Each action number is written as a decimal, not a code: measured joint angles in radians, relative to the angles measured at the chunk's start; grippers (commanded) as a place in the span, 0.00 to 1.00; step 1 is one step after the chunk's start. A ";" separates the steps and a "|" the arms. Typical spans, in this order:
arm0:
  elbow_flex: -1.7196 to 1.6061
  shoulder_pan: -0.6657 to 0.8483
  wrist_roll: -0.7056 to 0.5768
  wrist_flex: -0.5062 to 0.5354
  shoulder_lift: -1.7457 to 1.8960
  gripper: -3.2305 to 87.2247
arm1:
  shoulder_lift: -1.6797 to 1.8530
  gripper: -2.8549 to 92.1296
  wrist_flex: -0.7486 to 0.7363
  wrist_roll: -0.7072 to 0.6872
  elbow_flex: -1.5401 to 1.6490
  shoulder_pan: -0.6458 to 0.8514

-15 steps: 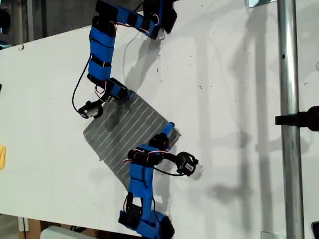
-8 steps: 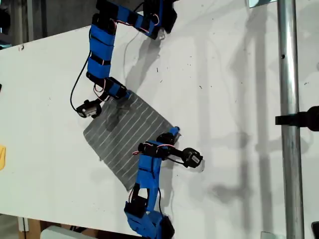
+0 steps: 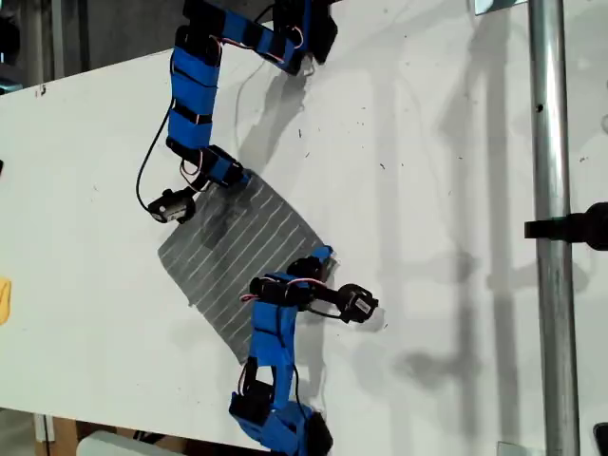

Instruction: Grasp corners of a towel and fold twice.

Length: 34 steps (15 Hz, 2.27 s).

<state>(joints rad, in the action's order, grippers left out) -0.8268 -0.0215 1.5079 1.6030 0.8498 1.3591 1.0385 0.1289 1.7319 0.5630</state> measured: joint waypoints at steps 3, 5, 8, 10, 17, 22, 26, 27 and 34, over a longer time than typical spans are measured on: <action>-0.003 -0.009 -0.011 0.020 0.092 0.44 | 0.000 0.03 -0.006 0.000 0.000 0.003; -0.003 0.002 -0.026 -0.017 0.091 0.44 | 0.005 0.03 -0.006 0.000 0.006 0.003; -0.005 0.023 -0.048 -0.110 -0.040 0.33 | 0.031 0.03 -0.006 0.000 0.009 0.006; 0.002 0.043 -0.071 -0.149 -0.127 0.15 | 0.031 0.03 -0.006 0.000 0.012 0.006; 0.009 0.061 -0.069 -0.146 -0.130 0.00 | 0.049 0.03 -0.006 0.006 0.021 0.005; -0.020 0.021 -0.044 0.002 -0.083 0.00 | 0.061 0.03 0.003 0.161 0.054 -0.138; -0.104 -0.141 0.077 0.038 0.017 0.00 | 0.107 0.03 0.061 0.431 0.083 -0.488; -0.110 -0.195 0.107 0.041 0.021 0.00 | 0.115 0.03 0.077 0.522 0.084 -0.584; -0.264 -0.443 0.295 0.041 0.273 0.00 | 0.261 0.03 0.218 0.930 -0.031 -0.936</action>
<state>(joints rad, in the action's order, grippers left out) -1.0907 -0.4648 1.8024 1.6444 1.1229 1.6199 1.2563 1.0584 1.7012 -0.3728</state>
